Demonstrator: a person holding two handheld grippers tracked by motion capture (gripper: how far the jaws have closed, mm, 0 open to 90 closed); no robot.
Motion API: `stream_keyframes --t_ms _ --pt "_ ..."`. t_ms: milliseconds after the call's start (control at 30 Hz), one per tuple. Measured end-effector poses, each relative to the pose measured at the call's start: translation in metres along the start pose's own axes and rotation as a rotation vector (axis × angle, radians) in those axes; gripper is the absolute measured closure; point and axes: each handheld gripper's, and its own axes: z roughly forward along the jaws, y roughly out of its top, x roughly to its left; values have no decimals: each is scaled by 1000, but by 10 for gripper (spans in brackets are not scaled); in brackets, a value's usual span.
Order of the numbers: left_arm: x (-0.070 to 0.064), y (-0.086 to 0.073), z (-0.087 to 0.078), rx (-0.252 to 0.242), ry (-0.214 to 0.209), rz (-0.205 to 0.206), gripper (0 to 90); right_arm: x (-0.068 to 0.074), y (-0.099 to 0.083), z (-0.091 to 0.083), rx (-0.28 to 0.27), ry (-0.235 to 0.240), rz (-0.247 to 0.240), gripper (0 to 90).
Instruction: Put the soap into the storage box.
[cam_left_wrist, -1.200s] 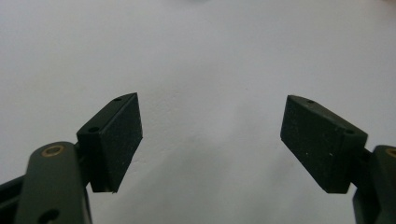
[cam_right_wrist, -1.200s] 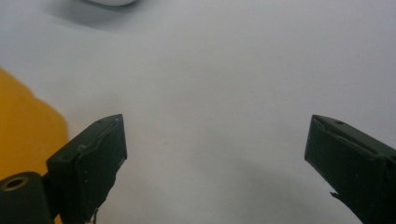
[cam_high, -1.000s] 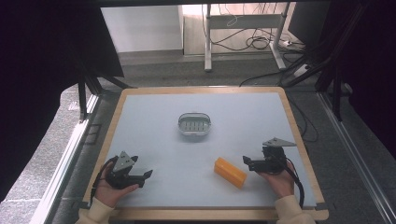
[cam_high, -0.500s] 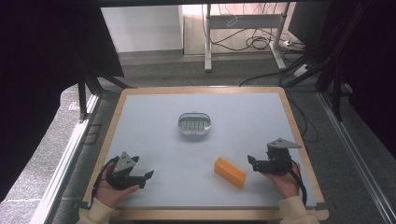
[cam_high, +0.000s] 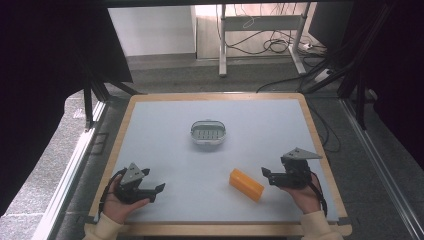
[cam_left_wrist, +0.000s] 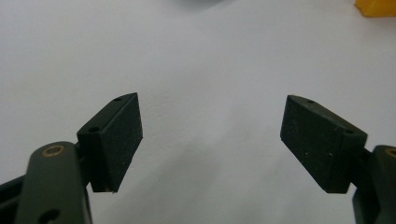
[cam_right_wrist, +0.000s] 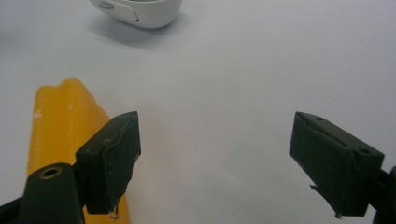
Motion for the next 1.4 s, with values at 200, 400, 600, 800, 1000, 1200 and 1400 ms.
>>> stream_keyframes --t_ms 200,400,600,800,1000,1200,1400 --pt "1 0 -2 -7 2 -2 210 4 2 -2 5 -4 -22 184" --pt "1 0 -2 -4 4 -2 209 7 4 -3 27 -9 -61 185" --pt "-1 2 -1 -1 1 4 216 8 8 -5 41 0 -78 210" --pt "-1 1 -1 1 1 4 215 12 11 -6 55 31 -86 217" --pt "-2 1 1 6 -1 5 211 18 17 -9 54 40 -121 215" --pt "-2 1 1 7 -1 10 210 22 21 -9 59 47 -136 214" --pt "-2 1 2 18 -3 14 210 27 27 -11 57 48 -160 212"
